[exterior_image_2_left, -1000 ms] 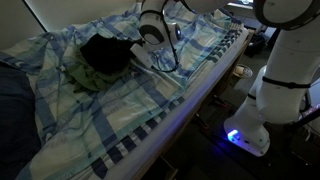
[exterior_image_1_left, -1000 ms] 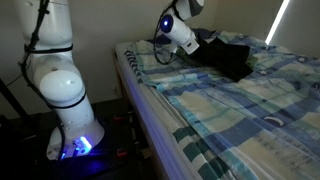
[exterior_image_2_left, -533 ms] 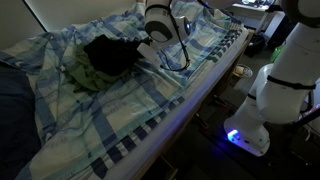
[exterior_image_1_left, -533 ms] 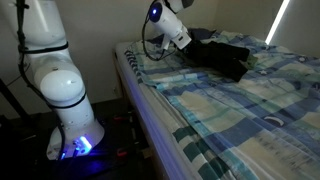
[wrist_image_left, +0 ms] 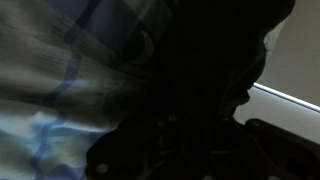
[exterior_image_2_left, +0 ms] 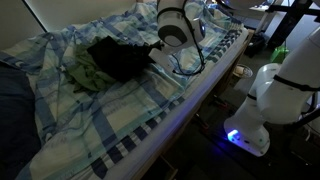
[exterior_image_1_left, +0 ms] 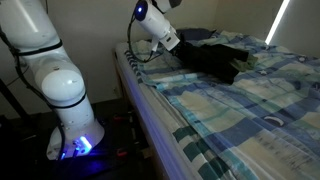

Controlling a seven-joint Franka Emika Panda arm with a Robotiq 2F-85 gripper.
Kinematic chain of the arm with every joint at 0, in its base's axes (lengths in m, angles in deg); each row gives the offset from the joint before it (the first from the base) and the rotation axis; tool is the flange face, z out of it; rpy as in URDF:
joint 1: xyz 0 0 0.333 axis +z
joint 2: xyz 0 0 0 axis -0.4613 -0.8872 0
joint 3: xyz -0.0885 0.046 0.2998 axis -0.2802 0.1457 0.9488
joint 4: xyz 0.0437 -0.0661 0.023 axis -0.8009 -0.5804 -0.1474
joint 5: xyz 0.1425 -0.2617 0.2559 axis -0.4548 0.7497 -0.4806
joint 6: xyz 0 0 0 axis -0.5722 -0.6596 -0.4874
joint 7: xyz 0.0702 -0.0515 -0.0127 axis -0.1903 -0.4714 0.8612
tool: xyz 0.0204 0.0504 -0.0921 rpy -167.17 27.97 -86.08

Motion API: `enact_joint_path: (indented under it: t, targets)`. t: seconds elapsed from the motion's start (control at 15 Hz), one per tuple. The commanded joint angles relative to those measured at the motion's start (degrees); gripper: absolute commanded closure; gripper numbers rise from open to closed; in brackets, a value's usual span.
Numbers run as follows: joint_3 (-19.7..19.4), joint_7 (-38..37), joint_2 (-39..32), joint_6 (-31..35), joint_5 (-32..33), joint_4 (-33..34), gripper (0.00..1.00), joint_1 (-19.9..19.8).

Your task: Fold the pair of trousers

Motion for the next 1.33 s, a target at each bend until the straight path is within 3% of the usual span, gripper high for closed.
enact_joint_path:
  t: [0.0, 0.07, 0.53, 0.6, 0.8, 0.87, 1.27]
  targets:
    - [-0.78, -1.88, 7.59, 1.85, 1.65, -6.51, 0.96, 3.02]
    - [6.32, -10.37, 9.13, 1.75, 8.76, -8.86, 0.96, -2.7]
    - [13.74, -37.53, 18.43, -0.13, 32.75, -21.34, 0.96, -5.92]
    - [9.38, -33.35, 18.55, 1.11, 29.82, -20.96, 0.96, -1.75]
    - [7.44, -34.02, 18.32, -1.75, 32.43, -20.02, 0.96, -1.67]
    - [9.47, -33.51, 16.44, -0.03, 31.07, -19.96, 0.85, -2.6]
    - [8.0, -33.51, 16.73, -0.79, 31.89, -19.92, 0.85, -2.08]
